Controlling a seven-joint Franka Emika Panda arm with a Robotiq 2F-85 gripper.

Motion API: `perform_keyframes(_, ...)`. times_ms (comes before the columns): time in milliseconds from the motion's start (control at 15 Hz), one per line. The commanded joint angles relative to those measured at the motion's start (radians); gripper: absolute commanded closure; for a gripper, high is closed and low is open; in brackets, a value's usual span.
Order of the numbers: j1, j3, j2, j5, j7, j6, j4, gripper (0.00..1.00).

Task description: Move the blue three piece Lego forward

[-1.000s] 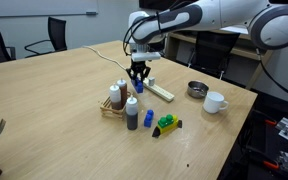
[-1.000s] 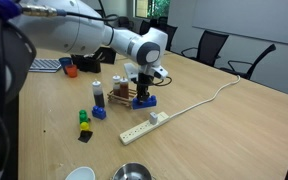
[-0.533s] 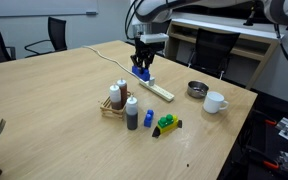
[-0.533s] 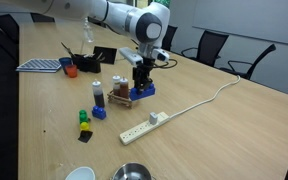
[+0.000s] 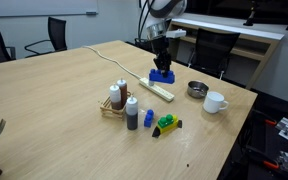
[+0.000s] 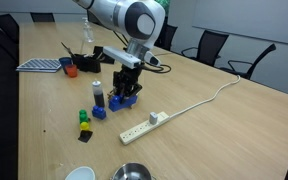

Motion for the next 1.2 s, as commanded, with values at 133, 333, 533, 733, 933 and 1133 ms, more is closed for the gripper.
perform_keyframes(133, -0.036, 0.047, -0.177, -0.009, -0.168, 0.017, -0.385, 0.90)
perform_keyframes(333, -0.031, 0.062, -0.236, -0.003, -0.202, 0.046, -0.592, 0.90)
perform_keyframes(533, -0.022, 0.076, -0.295, -0.007, -0.204, 0.113, -0.770, 0.90)
perform_keyframes(733, -0.014, 0.083, -0.351, -0.002, -0.171, 0.251, -0.880, 0.90)
perform_keyframes(933, -0.004, 0.088, -0.384, 0.008, -0.125, 0.429, -0.929, 0.90)
perform_keyframes(1133, 0.024, 0.085, -0.393, -0.025, -0.042, 0.620, -0.966, 0.90)
